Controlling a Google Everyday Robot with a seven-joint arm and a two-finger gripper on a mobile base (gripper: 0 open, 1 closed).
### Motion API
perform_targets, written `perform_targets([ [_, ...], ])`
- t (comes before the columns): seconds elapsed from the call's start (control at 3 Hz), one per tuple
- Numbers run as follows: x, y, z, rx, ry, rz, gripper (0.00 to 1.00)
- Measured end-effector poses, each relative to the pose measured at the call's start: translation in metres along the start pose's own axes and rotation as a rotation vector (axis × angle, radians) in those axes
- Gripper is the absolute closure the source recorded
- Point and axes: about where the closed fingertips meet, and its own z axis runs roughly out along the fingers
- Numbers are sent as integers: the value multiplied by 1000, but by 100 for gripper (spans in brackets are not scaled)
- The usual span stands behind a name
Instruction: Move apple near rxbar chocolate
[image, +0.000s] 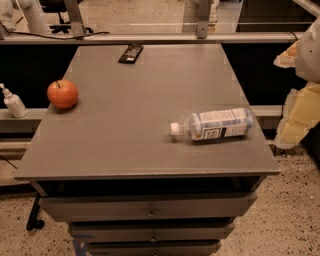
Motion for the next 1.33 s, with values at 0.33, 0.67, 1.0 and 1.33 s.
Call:
perform_targets([
  [0.33, 0, 0, 0, 0, 0, 0, 0],
  [0.67, -5, -3, 3, 4, -42, 1, 0],
  [1.0, -44, 0, 23, -10, -154, -37, 0],
  [1.33, -112, 0, 54, -31, -323, -103, 0],
])
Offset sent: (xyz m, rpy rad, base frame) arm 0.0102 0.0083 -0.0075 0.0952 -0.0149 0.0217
